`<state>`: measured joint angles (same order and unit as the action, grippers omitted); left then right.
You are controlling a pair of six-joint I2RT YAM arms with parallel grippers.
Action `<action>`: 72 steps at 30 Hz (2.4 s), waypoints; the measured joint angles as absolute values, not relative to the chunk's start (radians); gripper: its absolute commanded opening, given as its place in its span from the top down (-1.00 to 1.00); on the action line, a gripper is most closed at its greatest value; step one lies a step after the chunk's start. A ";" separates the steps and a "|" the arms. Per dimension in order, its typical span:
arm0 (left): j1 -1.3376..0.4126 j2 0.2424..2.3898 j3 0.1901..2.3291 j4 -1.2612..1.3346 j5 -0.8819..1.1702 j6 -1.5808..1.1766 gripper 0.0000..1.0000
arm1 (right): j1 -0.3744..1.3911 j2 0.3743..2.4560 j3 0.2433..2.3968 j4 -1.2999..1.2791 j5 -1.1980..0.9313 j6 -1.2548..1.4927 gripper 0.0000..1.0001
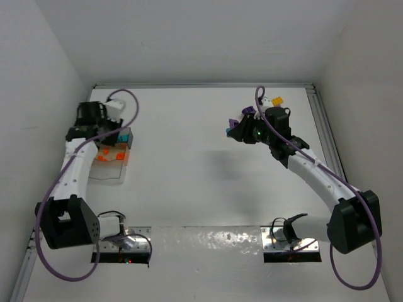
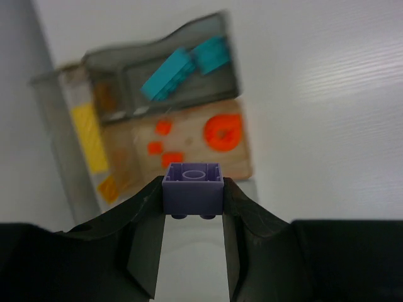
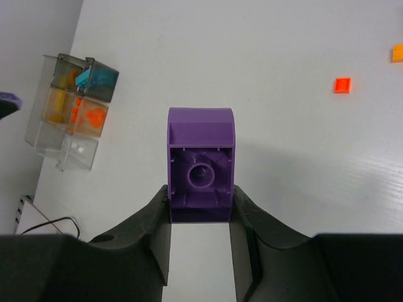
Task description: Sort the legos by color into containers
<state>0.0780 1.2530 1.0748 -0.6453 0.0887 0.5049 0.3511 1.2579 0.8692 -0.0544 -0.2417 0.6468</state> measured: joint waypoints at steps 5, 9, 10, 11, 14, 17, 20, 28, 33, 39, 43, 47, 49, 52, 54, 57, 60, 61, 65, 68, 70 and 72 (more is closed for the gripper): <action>0.324 1.274 1.162 -0.836 0.025 0.481 1.00 | 0.351 1.306 0.883 -0.067 -0.270 0.641 1.00; 0.388 1.289 1.164 -0.941 0.009 0.465 1.00 | 0.351 1.384 0.963 -0.103 -0.302 0.630 1.00; 0.402 1.297 1.156 -0.956 0.012 0.463 1.00 | 0.351 1.402 0.987 -0.111 -0.309 0.628 1.00; 0.418 1.306 1.148 -0.966 0.019 0.462 1.00 | 0.352 1.418 1.010 -0.116 -0.318 0.628 1.00; 0.456 1.365 1.131 -0.979 0.031 0.443 0.97 | 0.363 1.453 1.076 -0.146 -0.331 0.619 1.00; 0.471 1.437 1.131 -0.955 0.047 0.418 0.95 | 0.387 1.492 1.154 -0.199 -0.333 0.599 1.00; 0.471 1.486 1.130 -0.916 0.068 0.394 0.95 | 0.419 1.523 1.223 -0.253 -0.332 0.577 1.00; 0.471 1.556 1.044 -0.850 0.089 0.368 0.06 | 0.448 1.537 1.260 -0.330 -0.303 0.555 1.00; 0.471 1.567 1.054 -0.849 0.076 0.361 -0.50 | 0.450 1.542 1.287 -0.353 -0.286 0.545 1.00; 0.466 1.567 1.155 -0.873 0.085 0.385 -0.41 | 0.461 1.542 1.289 -0.352 -0.281 0.545 1.00; 0.390 1.544 1.250 -0.873 0.113 0.434 -0.44 | 0.463 1.542 1.289 -0.346 -0.297 0.555 1.00; 0.110 1.417 1.257 -0.799 0.252 0.516 -1.00 | 0.468 1.542 1.289 -0.303 -0.334 0.600 1.00; -0.022 1.351 1.256 -0.770 0.363 0.556 -1.00 | 0.474 1.542 1.289 -0.279 -0.346 0.615 1.00; -0.185 1.250 1.233 -0.683 0.469 0.624 -1.00 | 0.496 1.542 1.289 -0.255 -0.355 0.635 1.00; -0.267 1.176 1.174 -0.583 0.500 0.646 -1.00 | 0.517 1.542 1.289 -0.231 -0.369 0.656 1.00; -0.352 1.110 1.081 -0.418 0.531 0.648 -1.00 | 0.542 1.536 1.272 -0.161 -0.388 0.711 1.00; -0.401 1.123 1.035 -0.303 0.548 0.653 -1.00 | 0.554 1.517 1.238 -0.102 -0.395 0.759 1.00; -0.412 1.133 1.024 -0.276 0.551 0.655 -1.00 | 0.555 1.509 1.228 -0.093 -0.395 0.770 1.00; -0.451 1.169 0.989 -0.185 0.551 0.659 -0.95 | 0.561 1.493 1.221 -0.063 -0.395 0.795 1.00; -0.464 1.177 0.985 -0.141 0.550 0.673 -0.79 | 0.561 1.491 1.221 -0.048 -0.395 0.802 1.00; -0.472 1.179 0.985 -0.112 0.549 0.677 -0.56 | 0.562 1.490 1.218 -0.039 -0.395 0.807 1.00; -0.482 1.183 0.985 -0.088 0.548 0.669 -0.38 | 0.565 1.488 1.214 -0.032 -0.395 0.811 1.00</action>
